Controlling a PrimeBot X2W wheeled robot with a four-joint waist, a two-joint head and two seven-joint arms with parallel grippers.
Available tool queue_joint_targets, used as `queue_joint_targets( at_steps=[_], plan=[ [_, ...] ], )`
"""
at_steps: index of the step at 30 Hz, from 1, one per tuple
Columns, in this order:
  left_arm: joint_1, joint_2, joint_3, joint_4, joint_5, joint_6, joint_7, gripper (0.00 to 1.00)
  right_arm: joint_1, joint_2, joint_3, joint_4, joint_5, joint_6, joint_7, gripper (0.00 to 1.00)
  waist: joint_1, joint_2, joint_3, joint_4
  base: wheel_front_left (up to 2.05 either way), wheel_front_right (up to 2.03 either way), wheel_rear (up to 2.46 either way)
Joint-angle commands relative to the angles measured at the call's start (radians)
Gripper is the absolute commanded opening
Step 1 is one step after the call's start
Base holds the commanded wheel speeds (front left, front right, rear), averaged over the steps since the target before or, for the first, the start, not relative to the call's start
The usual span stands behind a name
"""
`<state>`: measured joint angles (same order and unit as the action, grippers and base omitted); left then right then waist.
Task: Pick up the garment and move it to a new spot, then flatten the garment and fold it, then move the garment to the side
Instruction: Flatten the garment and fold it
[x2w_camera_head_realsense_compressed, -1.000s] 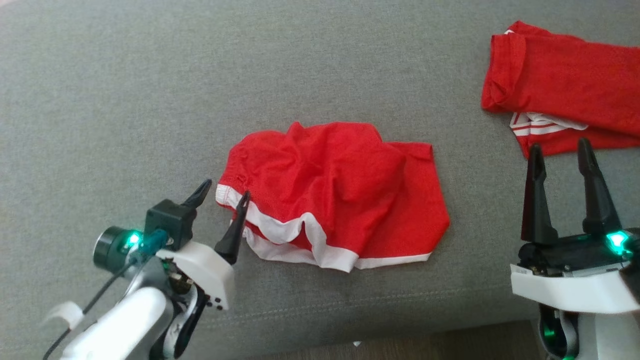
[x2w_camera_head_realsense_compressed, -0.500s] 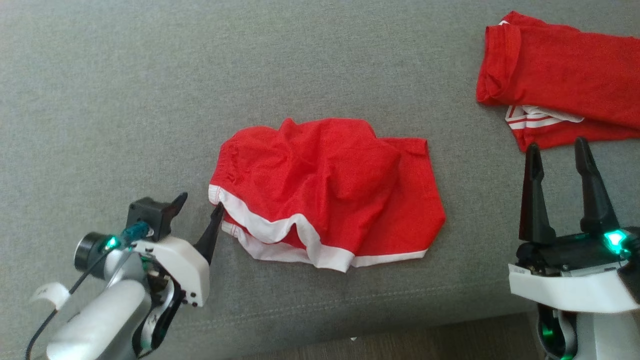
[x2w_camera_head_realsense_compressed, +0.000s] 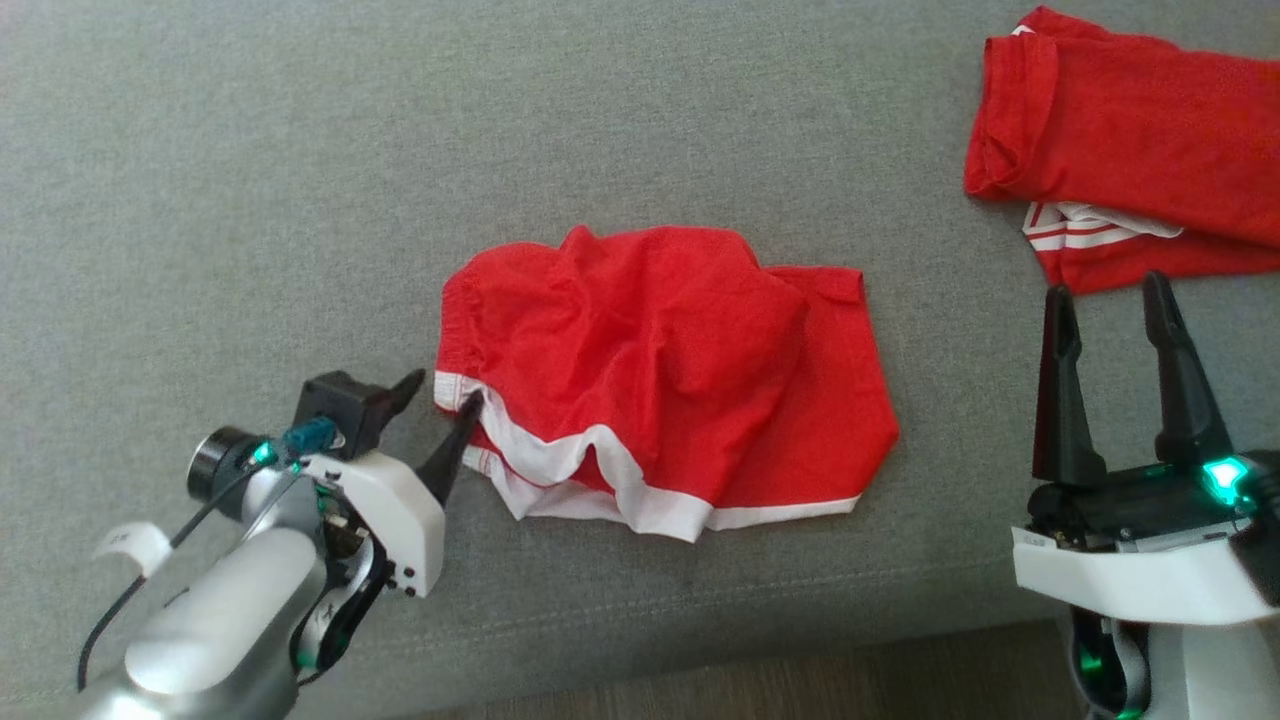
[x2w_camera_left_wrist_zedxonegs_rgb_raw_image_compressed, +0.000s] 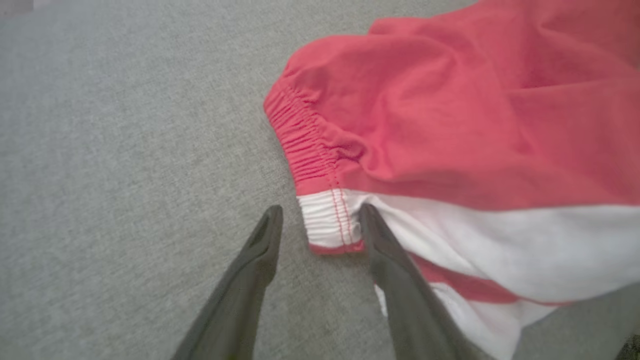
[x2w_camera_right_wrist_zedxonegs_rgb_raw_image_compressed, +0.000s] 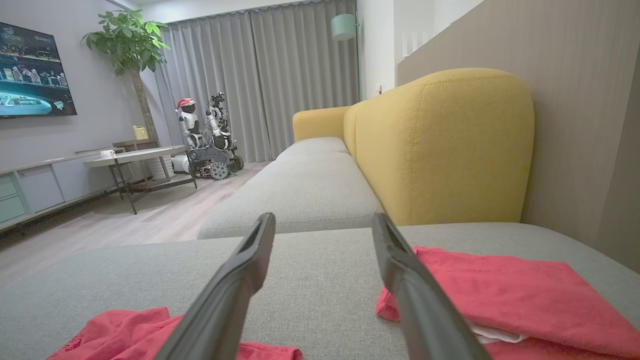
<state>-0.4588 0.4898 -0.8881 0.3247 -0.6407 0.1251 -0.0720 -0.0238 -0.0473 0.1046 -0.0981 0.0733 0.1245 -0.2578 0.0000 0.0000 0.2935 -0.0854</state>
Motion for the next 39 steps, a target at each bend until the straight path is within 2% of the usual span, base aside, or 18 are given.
queue_joint_targets(
  at_steps=[1, 2, 3, 4, 9, 11, 14, 17, 20, 22, 26, 31, 32, 36, 39],
  plan=[
    [-0.052, 0.022, 0.036, -0.017, 0.011, -0.003, -0.010, 0.63, -0.027, -0.003, 0.029, -0.034, -0.009, 0.006, -0.004, 1.00, 0.0000, 0.0000, 0.002, -0.001, 0.00, 0.00, 0.00],
    [-0.055, 0.022, 0.035, -0.017, 0.014, -0.003, -0.012, 0.49, -0.028, -0.003, 0.029, -0.034, -0.008, 0.006, -0.004, 1.00, 0.0000, 0.0000, 0.004, -0.002, 0.00, 0.00, 0.00],
    [-0.058, 0.022, 0.033, -0.016, 0.017, -0.003, -0.014, 0.28, -0.028, -0.003, 0.029, -0.034, -0.008, 0.006, -0.004, 1.00, 0.0000, 0.0000, 0.004, -0.003, 0.00, 0.00, 0.00],
    [-0.058, 0.023, 0.031, -0.017, 0.020, -0.003, -0.016, 0.00, -0.029, -0.003, 0.029, -0.034, -0.007, 0.006, -0.004, 1.00, 0.0000, 0.0000, 0.004, -0.003, 0.00, 0.00, 0.00],
    [-0.048, 0.034, 0.020, -0.049, 0.039, 0.011, -0.028, 0.00, -0.023, -0.003, 0.026, -0.024, -0.002, 0.006, -0.004, 1.00, 0.0000, 0.0000, -0.012, -0.006, 0.00, 0.00, 0.00],
    [-0.039, 0.034, 0.026, -0.092, 0.016, 0.002, -0.023, 0.00, -0.019, -0.003, 0.023, -0.021, 0.001, 0.006, -0.004, 1.00, 0.0000, 0.0000, -0.023, -0.006, 0.00, 0.00, 0.00],
    [-0.039, 0.028, 0.059, -0.204, -0.073, -0.028, 0.015, 0.00, -0.016, -0.003, 0.017, -0.021, 0.005, 0.006, -0.004, 1.00, 0.0000, 0.0000, -0.039, -0.004, 0.00, 0.00, 0.00],
    [-0.075, 0.011, 0.103, -0.341, -0.198, -0.060, 0.102, 0.00, -0.014, -0.003, 0.014, -0.017, 0.008, 0.006, -0.004, 1.00, 0.0000, 0.0000, -0.054, -0.002, 0.00, 0.00, 0.00],
    [-0.140, -0.030, 0.153, -0.454, -0.337, -0.056, 0.210, 0.00, -0.016, -0.003, 0.018, -0.010, 0.018, 0.006, -0.004, 1.00, 0.0000, 0.0000, -0.067, -0.006, 0.00, 0.00, 0.00],
    [-0.205, -0.076, 0.179, -0.505, -0.414, -0.037, 0.276, 0.00, -0.018, -0.003, 0.021, -0.007, 0.028, 0.006, -0.004, 1.00, 0.0000, 0.0000, -0.073, -0.012, 0.00, 0.00, 0.00],
    [-0.362, -0.214, 0.223, -0.536, -0.516, 0.040, 0.358, 0.00, -0.020, -0.003, 0.025, -0.002, 0.050, 0.006, -0.004, 1.00, 0.0000, 0.0000, -0.086, -0.034, 0.00, 0.00, 0.00],
    [-0.579, -0.380, 0.278, -0.448, -0.522, 0.122, 0.335, 0.00, -0.014, -0.003, 0.016, 0.001, 0.070, 0.006, -0.004, 1.00, 0.0000, 0.0000, -0.108, -0.057, 0.00, 0.00, 0.00],
    [-0.579, -0.380, 0.278, -0.448, -0.522, 0.122, 0.335, 0.00, -0.014, -0.003, 0.016, 0.001, 0.070, 0.006, -0.004, 1.00, 0.0000, 0.0000, -0.108, -0.057, 0.00, 0.00, 0.00],
    [-0.674, -0.416, 0.310, -0.334, -0.506, 0.193, 0.290, 0.00, -0.005, -0.003, 0.006, 0.001, 0.078, 0.006, -0.004, 1.00, 0.0000, 0.0000, -0.126, -0.062, 0.00, 0.00, 0.00],
    [-0.634, -0.385, 0.297, -0.278, -0.492, 0.217, 0.297, 0.00, 0.005, -0.003, -0.001, -0.001, 0.081, 0.006, -0.004, 1.00, 0.0000, 0.0000, -0.136, -0.056, 0.00, 0.00, 0.00]
  ],
)
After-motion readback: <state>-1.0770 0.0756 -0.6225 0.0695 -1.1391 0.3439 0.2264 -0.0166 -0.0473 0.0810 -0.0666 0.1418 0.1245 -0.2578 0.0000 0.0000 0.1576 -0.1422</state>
